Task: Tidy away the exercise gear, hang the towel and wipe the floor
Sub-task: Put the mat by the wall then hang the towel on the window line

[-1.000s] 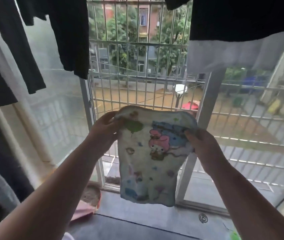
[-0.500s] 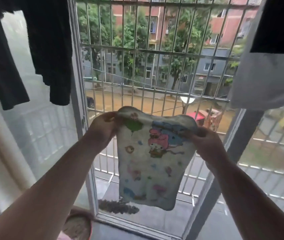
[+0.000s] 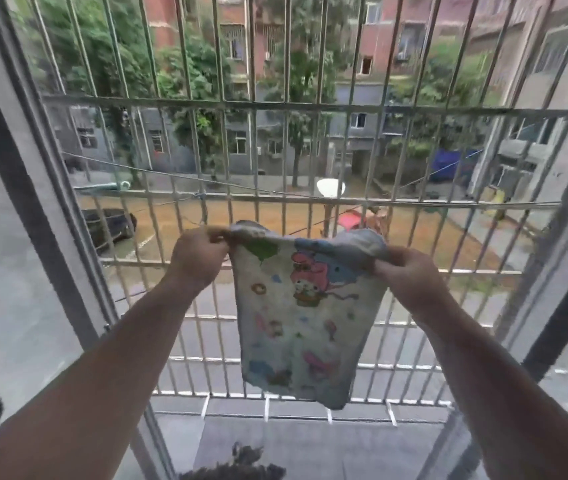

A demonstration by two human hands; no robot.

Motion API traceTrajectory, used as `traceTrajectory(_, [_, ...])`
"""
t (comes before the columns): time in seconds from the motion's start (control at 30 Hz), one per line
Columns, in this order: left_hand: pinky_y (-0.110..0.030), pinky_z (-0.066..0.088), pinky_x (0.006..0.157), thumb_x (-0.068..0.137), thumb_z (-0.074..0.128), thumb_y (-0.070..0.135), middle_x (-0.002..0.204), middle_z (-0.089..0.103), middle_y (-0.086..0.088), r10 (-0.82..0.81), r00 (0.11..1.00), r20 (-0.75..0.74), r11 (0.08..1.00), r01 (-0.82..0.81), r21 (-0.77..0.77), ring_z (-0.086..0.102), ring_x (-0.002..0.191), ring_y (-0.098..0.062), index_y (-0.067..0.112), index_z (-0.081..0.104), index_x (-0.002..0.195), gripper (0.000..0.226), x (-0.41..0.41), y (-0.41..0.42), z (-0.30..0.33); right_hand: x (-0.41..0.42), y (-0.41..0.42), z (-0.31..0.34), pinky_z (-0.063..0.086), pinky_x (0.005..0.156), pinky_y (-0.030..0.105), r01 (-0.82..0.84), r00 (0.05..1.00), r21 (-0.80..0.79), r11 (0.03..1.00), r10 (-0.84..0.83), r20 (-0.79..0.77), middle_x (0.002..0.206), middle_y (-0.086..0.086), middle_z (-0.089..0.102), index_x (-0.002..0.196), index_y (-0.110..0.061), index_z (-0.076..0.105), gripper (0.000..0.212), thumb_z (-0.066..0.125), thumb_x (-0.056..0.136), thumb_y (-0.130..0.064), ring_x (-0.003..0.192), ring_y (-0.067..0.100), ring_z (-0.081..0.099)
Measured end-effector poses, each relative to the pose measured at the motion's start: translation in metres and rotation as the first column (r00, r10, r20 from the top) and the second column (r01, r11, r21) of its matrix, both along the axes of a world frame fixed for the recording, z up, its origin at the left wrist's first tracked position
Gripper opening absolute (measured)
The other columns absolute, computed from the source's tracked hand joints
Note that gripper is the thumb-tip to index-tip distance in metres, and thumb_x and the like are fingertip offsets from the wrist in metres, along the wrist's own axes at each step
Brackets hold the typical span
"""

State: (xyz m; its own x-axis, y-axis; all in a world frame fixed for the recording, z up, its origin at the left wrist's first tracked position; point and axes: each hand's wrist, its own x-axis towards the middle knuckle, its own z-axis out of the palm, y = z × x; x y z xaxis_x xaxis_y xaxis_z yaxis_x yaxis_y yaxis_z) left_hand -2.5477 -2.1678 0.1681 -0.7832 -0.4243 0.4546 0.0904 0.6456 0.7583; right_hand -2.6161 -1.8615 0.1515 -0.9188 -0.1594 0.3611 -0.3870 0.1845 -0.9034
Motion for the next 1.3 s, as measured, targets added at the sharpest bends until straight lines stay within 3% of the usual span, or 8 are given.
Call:
traceTrajectory(0.1, [-0.026,0.055,0.047,0.095,0.056,0.005,0.072,0.068,-0.007,-0.051,0.999,-0.018,0.987,0.053,0.151,0.063,0.047,-0.007,0.024,0.068,0.101,0.023,-0.041,-0.005,0.008,-0.045,-0.01,0.0,0.045,0.054,0.021,0.084,0.996,0.041,0.996,-0.085,0.026,0.058,-0.008,0.065,0.088,-0.018,0.079,0.007,0.077,0.082,-0.014,0.053,0.002,0.054])
traceTrajectory(0.27, [-0.055,0.061,0.067,0.101,0.05,0.008,0.096,0.068,-0.028,-0.163,0.987,-0.016,0.911,0.157,0.381,0.072,0.075,-0.042,0.019,0.063,0.087,0.022,-0.101,-0.009,0.01,-0.108,-0.017,-0.004,0.051,0.058,0.02,0.28,0.959,0.182,0.943,-0.266,-0.099,0.056,-0.015,0.067,0.085,-0.027,0.077,0.014,0.065,0.086,-0.02,0.055,0.002,0.062])
traceTrajectory(0.4, [-0.047,0.062,0.065,0.101,0.051,0.01,0.093,0.069,-0.022,-0.129,0.99,-0.064,0.864,0.144,0.483,0.073,0.073,-0.034,0.012,0.065,0.102,0.014,-0.158,-0.011,0.003,-0.161,-0.023,-0.009,0.061,0.066,0.041,0.281,0.958,0.093,0.955,-0.274,-0.084,0.059,-0.009,0.071,0.084,-0.021,0.079,0.014,0.065,0.085,-0.016,0.065,0.02,0.072])
traceTrajectory(0.57, [-0.034,0.061,0.056,0.101,0.053,0.01,0.078,0.064,-0.01,-0.078,0.996,-0.046,0.89,0.09,0.447,0.065,0.06,-0.018,0.009,0.068,0.107,0.016,-0.232,-0.013,0.009,-0.23,-0.024,0.003,0.047,0.049,0.007,0.22,0.973,-0.03,0.975,-0.222,-0.06,0.041,-0.017,0.055,0.093,-0.011,0.075,0.013,0.064,0.091,-0.005,0.041,-0.003,0.054])
traceTrajectory(0.63, [-0.031,0.058,0.05,0.1,0.056,0.013,0.068,0.056,-0.008,-0.023,0.999,-0.043,0.926,0.037,0.376,0.057,0.052,-0.016,0.012,0.071,0.103,0.016,-0.262,-0.017,0.01,-0.262,-0.023,0.004,0.037,0.038,0.009,0.19,0.982,-0.041,0.981,-0.191,-0.012,0.036,-0.013,0.047,0.085,-0.013,0.074,0.013,0.064,0.094,-0.013,0.032,0.002,0.043])
traceTrajectory(0.9, [-0.045,0.061,0.07,0.105,0.044,0.019,0.084,0.076,-0.011,-0.138,0.985,-0.105,0.705,0.172,0.689,0.074,0.077,-0.029,0.013,0.064,0.103,0.021,-0.338,-0.005,0.016,-0.354,-0.041,0.013,0.057,0.052,0.029,0.053,0.982,-0.316,0.947,0.008,0.19,0.077,0.003,0.076,0.102,-0.014,0.068,0.02,0.05,0.104,-0.023,0.062,0.019,0.071])
traceTrajectory(1.07, [-0.048,0.061,0.07,0.105,0.043,0.023,0.07,0.071,-0.007,-0.149,0.971,-0.187,0.631,0.239,0.738,0.07,0.064,-0.023,0.019,0.064,0.094,0.024,-0.376,-0.004,0.019,-0.384,-0.056,0.006,0.062,0.062,0.037,0.012,0.972,-0.419,0.908,0.087,0.216,0.083,0.013,0.076,0.109,-0.016,0.063,0.023,0.042,0.107,-0.023,0.066,0.026,0.073])
traceTrajectory(1.3, [-0.048,0.057,0.086,0.108,0.033,0.028,0.105,0.075,-0.009,-0.246,0.947,-0.207,0.734,0.322,0.598,0.073,0.096,-0.025,0.021,0.057,0.104,0.025,-0.415,-0.009,0.022,-0.412,-0.074,0.009,0.055,0.087,0.047,-0.011,0.985,-0.431,0.902,0.084,0.151,0.103,0.018,0.074,0.106,-0.023,0.056,0.028,0.03,0.109,-0.03,0.094,0.035,0.071])
